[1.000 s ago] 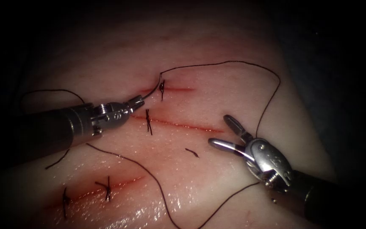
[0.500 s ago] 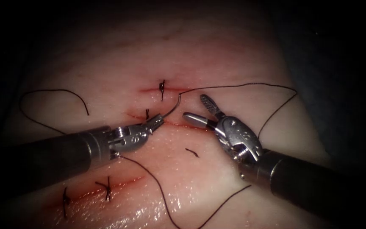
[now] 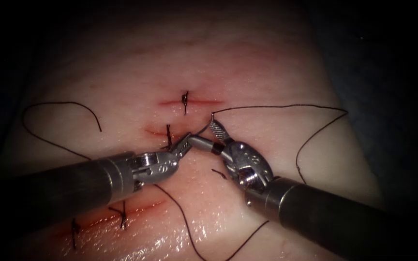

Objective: Wound Closure

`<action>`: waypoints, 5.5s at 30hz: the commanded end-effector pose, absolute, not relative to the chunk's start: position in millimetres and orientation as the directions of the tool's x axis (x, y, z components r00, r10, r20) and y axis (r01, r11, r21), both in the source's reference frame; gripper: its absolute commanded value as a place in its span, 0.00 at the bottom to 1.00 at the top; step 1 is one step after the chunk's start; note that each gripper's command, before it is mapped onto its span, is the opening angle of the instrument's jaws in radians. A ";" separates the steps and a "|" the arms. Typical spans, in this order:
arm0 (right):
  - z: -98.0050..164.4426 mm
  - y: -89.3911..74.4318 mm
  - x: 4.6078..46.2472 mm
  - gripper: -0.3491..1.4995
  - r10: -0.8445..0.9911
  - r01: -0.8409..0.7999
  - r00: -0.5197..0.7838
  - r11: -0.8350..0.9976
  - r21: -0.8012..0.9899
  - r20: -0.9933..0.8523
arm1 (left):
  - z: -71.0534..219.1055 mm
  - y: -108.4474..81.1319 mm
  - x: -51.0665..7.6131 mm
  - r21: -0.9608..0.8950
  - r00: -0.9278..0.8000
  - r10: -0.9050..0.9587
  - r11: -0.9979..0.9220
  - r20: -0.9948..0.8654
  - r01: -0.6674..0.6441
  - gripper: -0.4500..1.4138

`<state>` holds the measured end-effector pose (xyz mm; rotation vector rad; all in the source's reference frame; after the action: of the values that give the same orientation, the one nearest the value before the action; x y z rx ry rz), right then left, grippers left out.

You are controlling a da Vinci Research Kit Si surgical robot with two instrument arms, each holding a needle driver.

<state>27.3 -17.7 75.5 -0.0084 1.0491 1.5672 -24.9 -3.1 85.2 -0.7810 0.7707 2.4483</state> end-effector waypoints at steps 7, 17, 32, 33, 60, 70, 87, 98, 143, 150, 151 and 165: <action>75.8 -16.9 28.2 0.83 0.759 -0.784 -0.340 0.097 0.613 -0.556 | 85.0 -3.2 -25.6 0.381 -0.740 0.238 -0.735 -0.630 -0.561 0.00; 75.1 -17.1 28.0 0.03 0.731 -0.770 -0.417 0.031 0.638 -0.539 | 84.9 -3.5 -26.1 0.393 -0.748 0.232 -0.734 -0.622 -0.555 0.00; 77.4 -15.1 24.7 0.00 0.782 -0.678 -0.326 0.197 0.708 -0.530 | 82.7 -4.3 -27.1 0.154 -0.585 0.334 -0.762 -0.739 -0.629 0.66; 77.7 -14.8 24.4 0.00 0.796 -0.660 -0.308 0.217 0.720 -0.522 | 82.1 -4.3 -27.1 0.121 -0.569 0.350 -0.767 -0.744 -0.630 0.67; 77.6 -11.1 22.5 0.00 0.738 -0.066 -0.126 0.661 0.747 -0.664 | 83.7 2.1 -26.0 -0.826 -0.068 0.855 -0.514 -0.514 -0.230 0.63; 78.1 -10.7 23.1 0.00 0.587 -0.116 -0.169 0.786 0.608 -0.792 | 84.6 2.2 -26.4 -0.857 -0.039 0.875 -0.480 -0.482 -0.187 0.65; 76.3 -10.3 24.4 0.00 0.515 -0.134 -0.190 0.830 0.541 -0.836 | 86.9 1.3 -26.8 -0.855 -0.083 0.876 -0.482 -0.475 -0.193 0.64; 75.7 -10.3 24.7 0.00 0.483 -0.141 -0.186 0.849 0.510 -0.856 | 88.0 0.8 -26.6 -0.901 -0.115 0.907 -0.417 -0.405 -0.117 0.25; 76.7 -11.9 26.7 0.00 0.708 -0.269 -0.267 0.597 0.756 -0.654 | 86.3 1.5 -25.3 -0.970 -0.104 0.964 -0.241 -0.244 0.045 0.00; 76.4 -11.4 26.3 0.00 0.742 -0.271 -0.262 0.557 0.785 -0.617 | 85.9 0.4 -25.0 -0.943 -0.166 0.930 -0.332 -0.328 0.006 0.00; 76.4 -11.4 26.3 0.00 0.742 -0.271 -0.262 0.557 0.785 -0.617 | 85.9 0.3 -25.1 -0.943 -0.172 0.929 -0.333 -0.328 0.004 0.00; 77.1 -10.8 26.0 0.00 0.740 -0.311 -0.269 0.539 0.783 -0.616 | 86.9 0.4 -25.0 -0.746 -0.220 0.771 -0.635 -0.598 -0.201 0.95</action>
<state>25.2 -11.3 76.7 0.3839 1.5245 1.0684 -24.2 0.0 86.4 -1.3831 -0.6491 1.9620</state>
